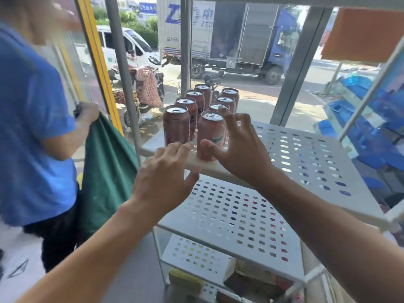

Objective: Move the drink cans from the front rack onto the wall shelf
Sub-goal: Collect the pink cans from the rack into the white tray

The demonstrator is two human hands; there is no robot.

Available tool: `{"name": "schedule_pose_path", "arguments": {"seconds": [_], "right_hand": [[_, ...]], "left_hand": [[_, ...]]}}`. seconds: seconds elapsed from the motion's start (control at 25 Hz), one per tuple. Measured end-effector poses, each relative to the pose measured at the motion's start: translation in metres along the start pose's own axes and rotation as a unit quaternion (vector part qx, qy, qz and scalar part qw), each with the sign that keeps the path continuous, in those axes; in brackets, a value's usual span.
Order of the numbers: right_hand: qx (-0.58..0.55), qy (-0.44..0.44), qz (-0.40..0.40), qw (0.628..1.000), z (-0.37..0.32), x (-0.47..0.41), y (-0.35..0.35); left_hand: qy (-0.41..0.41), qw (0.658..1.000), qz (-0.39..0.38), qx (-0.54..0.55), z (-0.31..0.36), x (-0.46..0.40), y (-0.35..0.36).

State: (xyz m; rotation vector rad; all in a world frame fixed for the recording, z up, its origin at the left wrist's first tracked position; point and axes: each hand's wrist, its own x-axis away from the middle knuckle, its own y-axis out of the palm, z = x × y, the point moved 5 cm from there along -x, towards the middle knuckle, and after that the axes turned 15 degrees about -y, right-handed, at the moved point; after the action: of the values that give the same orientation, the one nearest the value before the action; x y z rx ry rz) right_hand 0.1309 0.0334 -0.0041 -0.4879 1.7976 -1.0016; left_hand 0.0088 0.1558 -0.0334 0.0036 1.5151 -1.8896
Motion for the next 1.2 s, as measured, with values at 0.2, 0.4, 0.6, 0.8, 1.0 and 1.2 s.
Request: {"name": "schedule_pose_path", "arguments": {"seconds": [0.2,0.4,0.6,0.8,1.0,1.2], "right_hand": [[-0.053,0.03,0.055,0.997,0.0,-0.008,0.022],[-0.17,0.083,0.141,0.972,-0.005,0.009,0.006],[-0.334,0.111,0.125,0.928,-0.008,0.066,-0.036],[-0.377,0.197,0.144,0.893,0.008,0.145,-0.057],[-0.297,0.339,0.211,0.868,0.022,0.24,-0.083],[-0.224,0.49,0.36,0.762,0.033,0.361,-0.108]], "left_hand": [[-0.018,0.999,-0.003,0.044,-0.01,-0.002,-0.003],[-0.03,0.981,-0.036,0.188,-0.011,-0.009,0.006],[0.056,0.828,-0.332,0.449,0.039,-0.002,0.028],[0.062,0.716,-0.461,0.521,0.105,0.041,0.05],[0.105,0.796,-0.399,0.442,0.177,0.107,0.075],[0.209,0.764,-0.493,0.361,0.256,0.181,0.107]]}}
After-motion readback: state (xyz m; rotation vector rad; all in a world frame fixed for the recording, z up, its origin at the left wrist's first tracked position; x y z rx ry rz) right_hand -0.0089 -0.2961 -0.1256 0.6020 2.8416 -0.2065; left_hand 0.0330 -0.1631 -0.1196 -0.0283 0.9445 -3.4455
